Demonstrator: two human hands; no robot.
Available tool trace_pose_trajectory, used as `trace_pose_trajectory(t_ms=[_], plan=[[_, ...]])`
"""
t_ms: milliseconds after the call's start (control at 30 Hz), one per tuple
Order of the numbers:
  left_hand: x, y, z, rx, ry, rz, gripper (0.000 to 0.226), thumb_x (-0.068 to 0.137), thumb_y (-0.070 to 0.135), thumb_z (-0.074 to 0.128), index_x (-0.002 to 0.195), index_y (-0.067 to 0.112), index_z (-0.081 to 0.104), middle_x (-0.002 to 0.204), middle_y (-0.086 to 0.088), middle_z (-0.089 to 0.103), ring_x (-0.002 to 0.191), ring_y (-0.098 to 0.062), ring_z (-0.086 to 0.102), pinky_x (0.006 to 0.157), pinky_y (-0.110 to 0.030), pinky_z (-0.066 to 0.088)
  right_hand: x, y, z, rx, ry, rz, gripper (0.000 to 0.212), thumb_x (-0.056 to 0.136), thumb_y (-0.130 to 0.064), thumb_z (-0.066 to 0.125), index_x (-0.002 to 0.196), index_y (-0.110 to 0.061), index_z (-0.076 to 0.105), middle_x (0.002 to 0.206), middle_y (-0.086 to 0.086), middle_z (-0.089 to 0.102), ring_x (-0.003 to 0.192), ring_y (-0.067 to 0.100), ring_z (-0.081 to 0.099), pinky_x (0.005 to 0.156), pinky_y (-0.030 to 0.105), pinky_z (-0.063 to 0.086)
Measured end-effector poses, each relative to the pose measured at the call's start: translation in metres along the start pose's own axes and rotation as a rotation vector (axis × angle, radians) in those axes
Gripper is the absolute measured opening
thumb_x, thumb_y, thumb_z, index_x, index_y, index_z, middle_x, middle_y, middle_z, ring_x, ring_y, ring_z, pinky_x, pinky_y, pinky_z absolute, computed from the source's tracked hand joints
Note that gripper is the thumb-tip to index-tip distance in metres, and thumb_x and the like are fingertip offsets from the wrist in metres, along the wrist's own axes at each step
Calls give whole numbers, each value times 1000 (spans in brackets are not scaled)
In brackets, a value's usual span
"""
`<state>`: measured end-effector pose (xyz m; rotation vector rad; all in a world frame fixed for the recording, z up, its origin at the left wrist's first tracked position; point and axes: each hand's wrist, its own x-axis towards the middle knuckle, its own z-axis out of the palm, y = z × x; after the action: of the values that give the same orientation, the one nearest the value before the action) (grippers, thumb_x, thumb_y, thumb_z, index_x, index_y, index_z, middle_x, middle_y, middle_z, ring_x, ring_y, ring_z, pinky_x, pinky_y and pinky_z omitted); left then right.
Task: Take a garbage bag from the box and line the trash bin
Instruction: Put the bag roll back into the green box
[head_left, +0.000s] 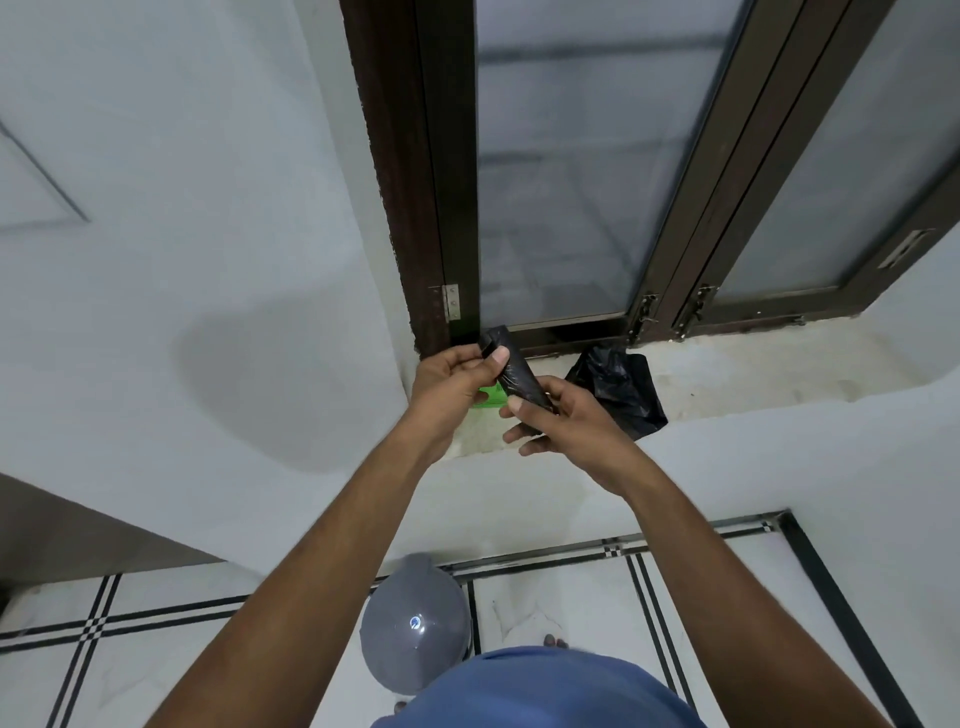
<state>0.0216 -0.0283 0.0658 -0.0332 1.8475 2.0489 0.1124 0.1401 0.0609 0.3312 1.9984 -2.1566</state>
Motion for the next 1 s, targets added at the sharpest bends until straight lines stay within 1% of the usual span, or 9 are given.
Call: trace_pose_trajectory(t_ms=[167, 267, 367, 433, 600, 667, 800, 867, 1000], plan=[[0, -10, -4, -129, -134, -95, 6, 103, 27, 78, 107, 22, 79, 89, 11, 84, 98, -11, 72, 92, -27, 56, -16, 8, 9, 202, -34, 24, 47, 103, -38, 73, 141, -10, 70, 125, 14, 80, 95, 26, 76, 75, 31, 61], [0, -25, -8, -119, -195, -101, 28, 103, 29, 79, 123, 10, 81, 97, 5, 80, 92, -10, 68, 96, -32, 53, -22, 16, 12, 379, -35, 108, 68, 103, -63, 58, 144, -9, 69, 122, 14, 76, 86, 21, 71, 75, 33, 56], [0, -35, -7, -103, -187, -115, 41, 102, 31, 80, 133, 4, 77, 98, 4, 77, 82, -6, 65, 93, -32, 52, -25, 27, 10, 343, 20, 75, 51, 109, -43, 62, 142, -5, 68, 123, 17, 77, 82, 22, 72, 69, 29, 59], [0, -40, -4, -110, -184, -144, 40, 103, 34, 78, 133, 8, 78, 104, 2, 81, 93, -11, 68, 94, -33, 53, -22, 32, 7, 325, 26, 69, 45, 107, -34, 67, 141, -4, 67, 123, 17, 78, 84, 24, 74, 69, 27, 61], [3, -49, 2, -189, -176, -202, 36, 111, 44, 65, 132, 14, 66, 110, 1, 83, 97, -14, 78, 89, -35, 59, -2, 31, -2, 386, -49, 140, 44, 102, -36, 71, 134, -7, 64, 123, 23, 77, 87, 31, 80, 71, 32, 66], [6, -55, 6, -224, -99, -210, 39, 111, 41, 66, 139, 15, 61, 122, -5, 83, 107, -22, 82, 88, -38, 66, 15, 31, -14, 190, -67, 224, 50, 107, -50, 63, 132, -7, 70, 123, 18, 80, 96, 36, 83, 81, 40, 69], [10, -76, 10, -151, 170, -202, 37, 108, 30, 73, 141, 20, 59, 125, -16, 81, 119, -34, 79, 93, -44, 69, 76, 43, -44, -565, 302, 47, 44, 110, -58, 57, 120, -16, 70, 126, 5, 77, 108, 25, 77, 99, 41, 60], [7, -82, 8, -154, 246, -185, 27, 108, 27, 73, 131, 23, 60, 113, -16, 81, 113, -31, 79, 94, -47, 68, 115, 48, -49, -843, 205, -128, 41, 105, -44, 72, 133, -15, 68, 135, 6, 71, 124, 27, 67, 104, 38, 52], [-4, -89, 4, -124, 379, -147, 31, 109, 26, 72, 136, 18, 60, 114, -28, 78, 112, -34, 79, 92, -48, 69, 180, 60, -39, -1346, -149, -305, 91, 83, -57, 89, 157, -16, 55, 152, 13, 61, 140, 39, 51, 111, 47, 44]])
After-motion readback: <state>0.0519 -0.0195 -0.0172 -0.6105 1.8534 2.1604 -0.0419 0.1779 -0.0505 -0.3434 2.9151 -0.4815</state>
